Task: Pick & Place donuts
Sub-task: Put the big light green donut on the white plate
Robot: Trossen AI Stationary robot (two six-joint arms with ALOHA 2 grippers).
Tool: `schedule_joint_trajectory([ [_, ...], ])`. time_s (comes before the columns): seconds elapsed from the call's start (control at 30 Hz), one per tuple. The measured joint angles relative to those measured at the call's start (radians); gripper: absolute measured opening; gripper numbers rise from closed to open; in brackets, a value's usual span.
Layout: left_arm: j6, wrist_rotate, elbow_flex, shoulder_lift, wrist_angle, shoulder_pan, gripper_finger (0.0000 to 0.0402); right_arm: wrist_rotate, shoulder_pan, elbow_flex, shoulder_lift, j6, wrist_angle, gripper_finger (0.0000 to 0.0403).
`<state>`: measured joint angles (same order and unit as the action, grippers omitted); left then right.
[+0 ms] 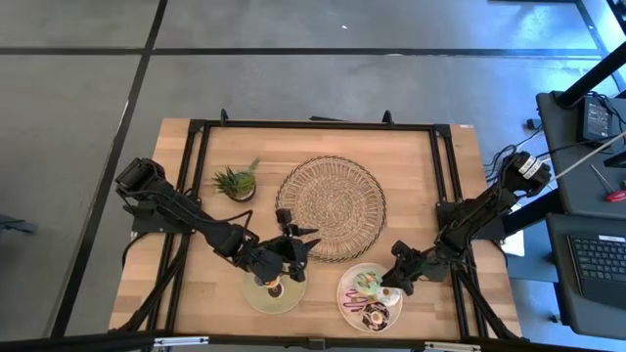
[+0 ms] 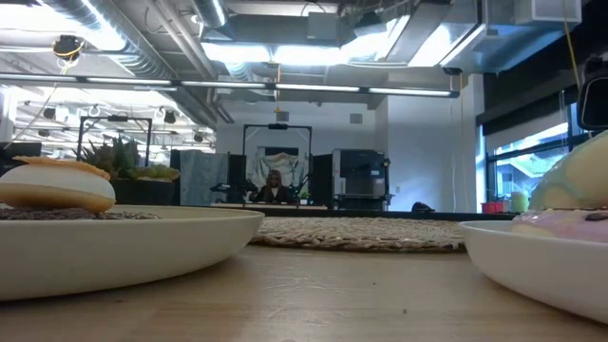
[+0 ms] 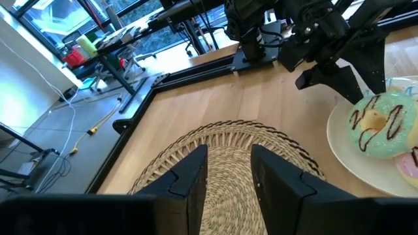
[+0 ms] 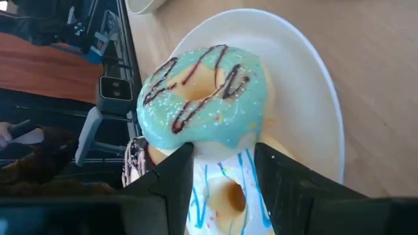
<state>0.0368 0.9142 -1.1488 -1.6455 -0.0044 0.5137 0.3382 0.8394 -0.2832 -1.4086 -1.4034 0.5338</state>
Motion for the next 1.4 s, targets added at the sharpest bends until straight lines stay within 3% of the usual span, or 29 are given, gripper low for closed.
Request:
schedule_joint_trajectory([
  [0.2,0.000,0.000,0.000,0.000,0.000,0.000,0.0114,0.026,0.000,0.000,0.055,0.046,-0.021,0.0165],
  [0.5,-0.001,-0.023,0.000,0.000,0.000,0.000,0.0115,0.011,-0.036,0.000,0.115,-0.005,-0.215,0.0165],
  [0.87,-0.008,-0.046,0.000,0.000,-0.018,-0.005,0.0113,0.007,-0.037,0.000,0.202,0.034,-0.252,0.0165],
  [1.03,-0.056,-0.064,0.000,0.001,-0.049,-0.019,0.0115,0.071,-0.037,-0.001,0.282,0.102,-0.275,0.0165],
  [1.13,-0.095,-0.119,0.000,0.001,-0.074,-0.034,0.0112,0.089,-0.037,-0.001,0.307,0.236,-0.230,0.0165],
  [1.27,-0.121,-0.193,0.000,0.001,-0.090,-0.060,0.0113,0.122,-0.037,-0.002,0.308,0.546,-0.110,0.0165],
  [1.4,-0.106,-0.233,0.000,0.001,-0.090,-0.079,0.0116,0.106,-0.038,-0.038,0.306,0.835,-0.172,0.0165],
])
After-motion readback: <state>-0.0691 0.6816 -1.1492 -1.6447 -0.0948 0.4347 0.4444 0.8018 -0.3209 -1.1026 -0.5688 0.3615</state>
